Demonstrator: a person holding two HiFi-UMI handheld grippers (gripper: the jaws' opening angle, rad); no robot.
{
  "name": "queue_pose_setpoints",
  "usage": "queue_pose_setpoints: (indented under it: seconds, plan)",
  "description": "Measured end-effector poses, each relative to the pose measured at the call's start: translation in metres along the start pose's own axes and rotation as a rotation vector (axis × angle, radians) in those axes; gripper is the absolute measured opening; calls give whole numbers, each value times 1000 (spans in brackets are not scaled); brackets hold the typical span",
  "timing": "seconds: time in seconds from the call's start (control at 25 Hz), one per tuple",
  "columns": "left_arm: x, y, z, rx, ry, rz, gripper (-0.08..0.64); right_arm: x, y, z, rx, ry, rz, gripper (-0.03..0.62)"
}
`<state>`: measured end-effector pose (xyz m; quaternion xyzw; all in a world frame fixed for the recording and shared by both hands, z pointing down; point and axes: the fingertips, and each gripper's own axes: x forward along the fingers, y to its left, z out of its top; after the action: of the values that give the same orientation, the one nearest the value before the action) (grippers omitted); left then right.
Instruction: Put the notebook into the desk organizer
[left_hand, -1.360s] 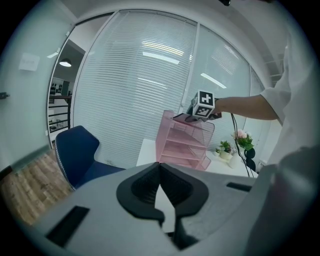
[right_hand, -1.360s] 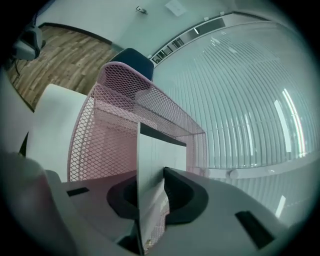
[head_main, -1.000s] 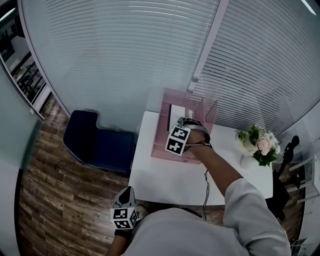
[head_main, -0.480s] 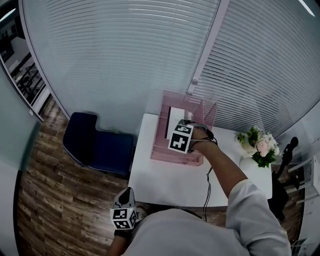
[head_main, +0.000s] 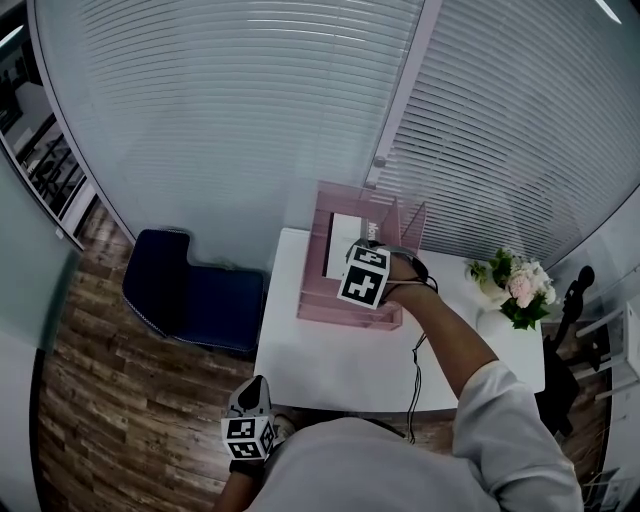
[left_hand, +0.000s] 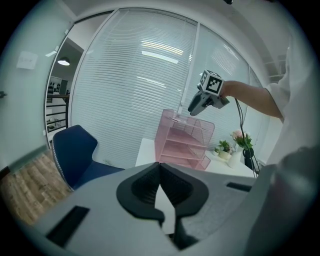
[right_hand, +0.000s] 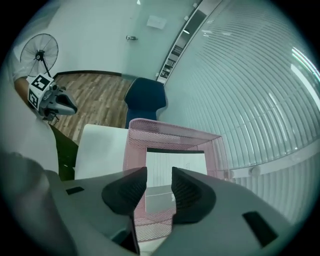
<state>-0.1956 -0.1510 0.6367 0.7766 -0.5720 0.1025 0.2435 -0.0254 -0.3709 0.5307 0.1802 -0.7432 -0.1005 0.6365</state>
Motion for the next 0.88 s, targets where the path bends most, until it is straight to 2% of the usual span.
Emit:
queue_pose_setpoints:
  seconds: [0.24, 0.6, 0.88]
  plan:
    - [0, -4, -2, 7, 11, -7, 8, -20, -6, 1, 80, -113, -65, 20]
    - [6, -10, -1, 34, 0, -10, 9, -69, 1, 12, 228, -397, -150, 14]
    - [10, -20, 1, 42, 6, -17, 9, -96, 10, 10, 314, -550, -193, 14]
